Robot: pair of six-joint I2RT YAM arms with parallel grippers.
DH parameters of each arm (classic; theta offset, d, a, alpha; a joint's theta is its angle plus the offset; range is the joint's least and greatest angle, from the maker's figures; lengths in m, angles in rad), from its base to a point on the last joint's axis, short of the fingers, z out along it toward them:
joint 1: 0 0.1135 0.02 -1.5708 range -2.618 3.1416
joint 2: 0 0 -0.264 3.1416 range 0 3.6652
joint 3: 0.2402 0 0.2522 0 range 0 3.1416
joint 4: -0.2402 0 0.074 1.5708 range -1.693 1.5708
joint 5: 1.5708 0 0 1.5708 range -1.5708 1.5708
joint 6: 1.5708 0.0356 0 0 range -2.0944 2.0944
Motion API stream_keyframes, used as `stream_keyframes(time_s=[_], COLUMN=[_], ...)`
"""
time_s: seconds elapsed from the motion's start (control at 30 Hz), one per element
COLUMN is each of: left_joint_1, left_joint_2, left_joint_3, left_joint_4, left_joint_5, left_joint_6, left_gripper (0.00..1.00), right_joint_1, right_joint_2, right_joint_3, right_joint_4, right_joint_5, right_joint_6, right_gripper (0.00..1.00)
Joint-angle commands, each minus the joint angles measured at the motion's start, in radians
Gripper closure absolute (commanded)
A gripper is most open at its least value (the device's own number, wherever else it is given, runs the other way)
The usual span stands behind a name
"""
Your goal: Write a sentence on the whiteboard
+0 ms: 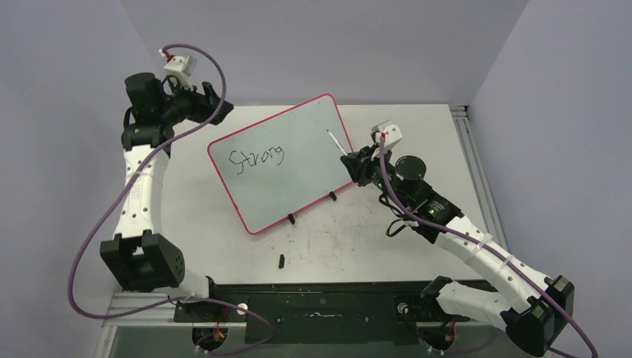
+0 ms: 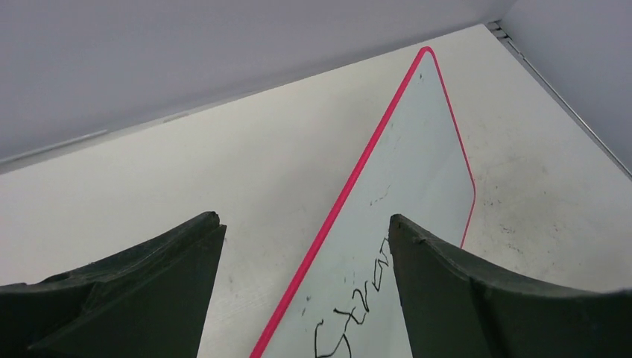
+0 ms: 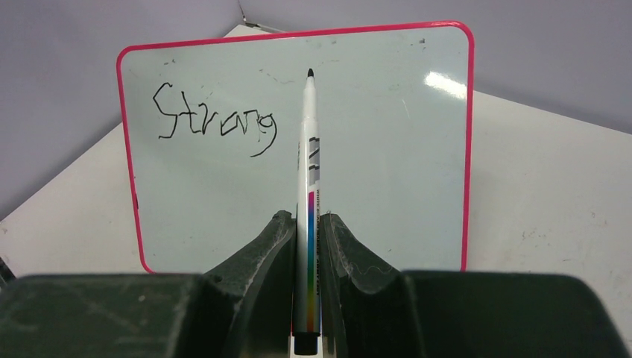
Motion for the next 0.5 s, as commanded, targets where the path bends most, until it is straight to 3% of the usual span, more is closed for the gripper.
stream_keyframes(time_s=[0.0, 0.27, 0.47], left_joint_1=[-0.089, -0.18, -0.205], left_joint_2=[0.222, 0.532, 0.622], left_joint_3=[0.256, 0.644, 0.716], left_joint_4=[-0.322, -0.562, -0.618], left_joint_5=[0.031, 0.078, 0.132], left_joint_6=[0.201, 0.262, 0.268], left_gripper=[0.21, 0.21, 0.21], right_joint_1=[-0.014, -0.02, -0.025], right_joint_2=[-0.031, -0.074, -0.096], right_joint_3=[0.008, 0.011, -0.002], right_joint_4=[-0.011, -0.069, -0.089], right_joint_5=[-0.048, -0.061, -0.053], right_joint_6=[-0.006, -0.003, 0.003], right_gripper=[0.95, 0.95, 0.95])
